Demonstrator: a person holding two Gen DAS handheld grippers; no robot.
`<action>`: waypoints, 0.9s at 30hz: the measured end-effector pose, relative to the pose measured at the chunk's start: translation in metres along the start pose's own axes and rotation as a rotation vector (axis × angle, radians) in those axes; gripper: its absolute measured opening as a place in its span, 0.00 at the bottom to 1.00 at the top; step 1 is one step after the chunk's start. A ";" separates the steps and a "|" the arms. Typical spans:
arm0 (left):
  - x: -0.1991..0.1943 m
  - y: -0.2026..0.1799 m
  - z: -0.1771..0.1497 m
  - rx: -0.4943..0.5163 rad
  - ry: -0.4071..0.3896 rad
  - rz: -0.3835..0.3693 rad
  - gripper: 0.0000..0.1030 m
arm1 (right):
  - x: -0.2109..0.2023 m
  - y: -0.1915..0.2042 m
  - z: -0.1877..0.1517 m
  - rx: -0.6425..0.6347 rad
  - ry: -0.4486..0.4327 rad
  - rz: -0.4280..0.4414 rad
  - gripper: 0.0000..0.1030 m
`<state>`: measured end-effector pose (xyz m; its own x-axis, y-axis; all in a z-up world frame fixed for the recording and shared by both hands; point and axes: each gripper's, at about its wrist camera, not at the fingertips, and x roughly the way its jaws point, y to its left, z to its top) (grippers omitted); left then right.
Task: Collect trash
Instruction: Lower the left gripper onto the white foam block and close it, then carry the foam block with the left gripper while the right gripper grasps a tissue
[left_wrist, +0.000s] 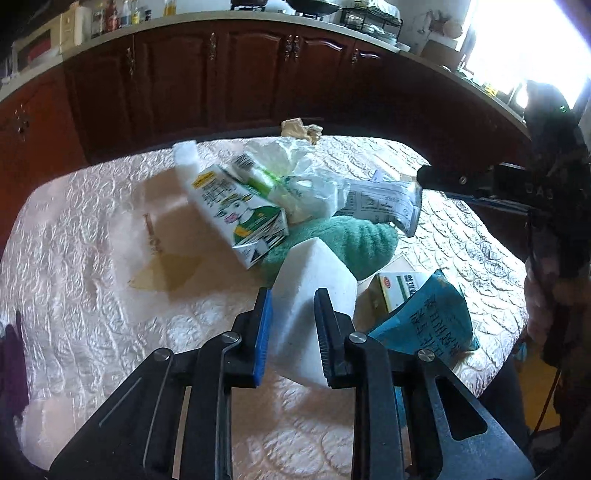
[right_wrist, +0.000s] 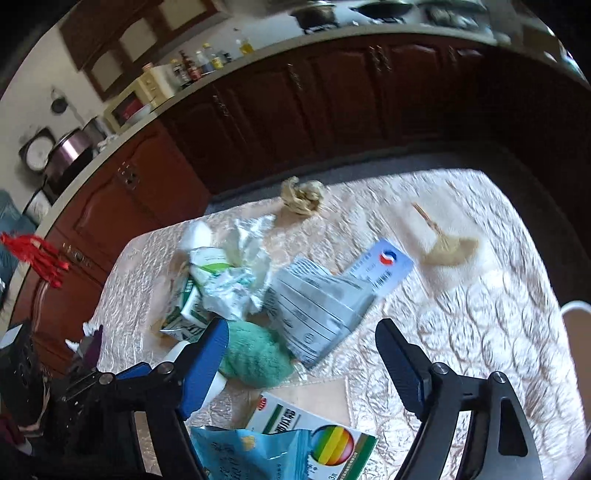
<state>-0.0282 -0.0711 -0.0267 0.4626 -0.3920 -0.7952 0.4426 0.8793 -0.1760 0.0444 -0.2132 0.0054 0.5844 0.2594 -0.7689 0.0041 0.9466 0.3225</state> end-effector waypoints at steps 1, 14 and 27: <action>0.000 0.003 -0.001 -0.010 0.007 -0.014 0.21 | 0.000 0.000 0.003 -0.011 0.002 0.009 0.78; 0.040 0.017 0.002 -0.036 0.130 0.040 0.58 | 0.072 0.058 0.034 -0.215 0.173 0.128 0.77; 0.033 0.025 0.001 -0.061 0.130 -0.021 0.20 | 0.081 0.045 0.029 -0.143 0.152 0.142 0.22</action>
<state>-0.0015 -0.0618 -0.0566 0.3487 -0.3759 -0.8585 0.4021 0.8875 -0.2253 0.1156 -0.1557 -0.0261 0.4420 0.4076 -0.7991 -0.1907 0.9131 0.3603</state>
